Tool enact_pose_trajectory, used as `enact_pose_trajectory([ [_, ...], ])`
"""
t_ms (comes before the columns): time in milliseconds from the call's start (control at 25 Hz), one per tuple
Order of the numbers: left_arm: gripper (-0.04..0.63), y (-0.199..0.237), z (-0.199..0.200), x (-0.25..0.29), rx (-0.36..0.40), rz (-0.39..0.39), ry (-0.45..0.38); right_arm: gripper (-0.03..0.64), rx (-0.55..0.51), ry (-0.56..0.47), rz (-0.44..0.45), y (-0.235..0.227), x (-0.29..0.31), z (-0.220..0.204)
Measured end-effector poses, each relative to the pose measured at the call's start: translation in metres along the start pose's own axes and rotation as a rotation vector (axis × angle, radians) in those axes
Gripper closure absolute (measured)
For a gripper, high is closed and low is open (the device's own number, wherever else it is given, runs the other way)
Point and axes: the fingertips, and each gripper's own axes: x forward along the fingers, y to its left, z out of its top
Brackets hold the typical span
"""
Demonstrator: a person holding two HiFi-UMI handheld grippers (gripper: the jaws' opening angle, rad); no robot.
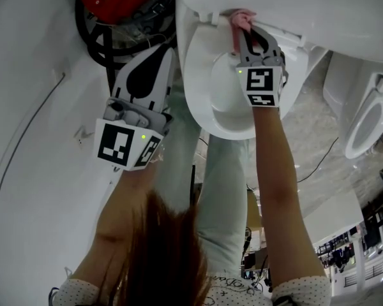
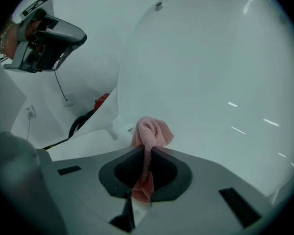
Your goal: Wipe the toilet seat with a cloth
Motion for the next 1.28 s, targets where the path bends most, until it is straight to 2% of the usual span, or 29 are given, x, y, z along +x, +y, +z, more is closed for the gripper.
enact_pose_trajectory([
  [1280, 0.590, -0.047, -0.008, 0.013, 0.025, 0.007, 0.012, 0.581, 0.033, 0.013, -0.060, -0.051, -0.040, -0.046],
])
